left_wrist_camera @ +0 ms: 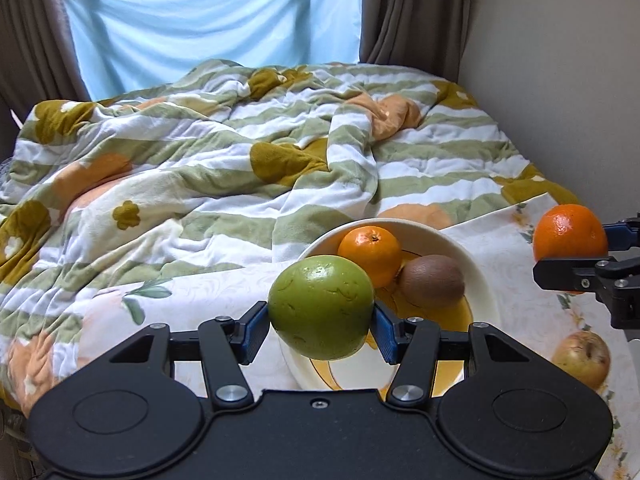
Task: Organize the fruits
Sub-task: 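Carry the green apple and orange over the white bowl with both tools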
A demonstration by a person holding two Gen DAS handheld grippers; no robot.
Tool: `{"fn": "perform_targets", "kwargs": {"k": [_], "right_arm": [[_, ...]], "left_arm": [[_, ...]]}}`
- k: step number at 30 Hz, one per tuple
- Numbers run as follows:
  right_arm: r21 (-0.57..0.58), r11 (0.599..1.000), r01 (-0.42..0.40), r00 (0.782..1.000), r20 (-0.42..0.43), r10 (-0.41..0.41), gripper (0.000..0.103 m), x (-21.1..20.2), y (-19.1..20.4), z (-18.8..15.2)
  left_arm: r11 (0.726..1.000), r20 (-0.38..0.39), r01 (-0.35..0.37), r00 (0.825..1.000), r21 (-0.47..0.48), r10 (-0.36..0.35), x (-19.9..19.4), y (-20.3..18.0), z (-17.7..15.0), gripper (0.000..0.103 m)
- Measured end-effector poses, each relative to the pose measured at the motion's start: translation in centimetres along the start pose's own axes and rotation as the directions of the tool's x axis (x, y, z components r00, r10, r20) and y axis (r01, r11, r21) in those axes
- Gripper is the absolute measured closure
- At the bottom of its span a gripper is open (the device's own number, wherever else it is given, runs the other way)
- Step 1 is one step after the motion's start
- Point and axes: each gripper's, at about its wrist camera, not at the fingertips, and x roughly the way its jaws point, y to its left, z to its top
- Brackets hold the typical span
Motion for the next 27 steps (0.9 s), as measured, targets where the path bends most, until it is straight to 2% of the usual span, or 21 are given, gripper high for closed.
{"fn": "perform_targets", "kwargs": {"k": [7,16,21,22,23,25,27], "right_arm": [[0.021,0.999,0.025,0.998,-0.054,-0.024,0.028,3.3,-0.2,1.0],[0.048,0.997,0.060,0.994,-0.091,-0.056,0.028,5.2,-0.6,1.1],[0.059,0.996,0.068,0.993,-0.097,-0.062,0.028,5.6,-0.8,1.1],[0.062,0.996,0.068,0.993,-0.098,-0.062,0.028,5.6,-0.8,1.1],[0.064,0.996,0.069,0.993,-0.099,-0.062,0.028,5.6,-0.8,1.1],[0.069,0.995,0.069,0.993,-0.100,-0.062,0.028,5.5,-0.8,1.1],[0.067,0.995,0.070,0.993,-0.099,-0.063,0.028,5.4,-0.8,1.1]], "left_arm": [[0.998,-0.075,0.027,0.997,0.055,-0.022,4.8,0.4,0.7,0.044],[0.983,-0.078,0.002,0.997,0.184,0.013,7.2,-1.3,0.6,0.044],[0.979,-0.069,0.003,0.998,0.203,0.012,7.3,-1.6,0.5,0.043],[0.979,-0.058,0.003,0.998,0.205,0.009,7.1,-1.6,0.5,0.038],[0.979,-0.047,-0.001,0.999,0.206,0.011,7.0,-1.7,0.6,0.022],[0.977,-0.025,-0.010,1.000,0.211,0.016,6.5,-1.9,0.7,0.003],[0.976,-0.020,-0.009,1.000,0.217,0.013,6.0,-1.9,0.7,0.002]]}}
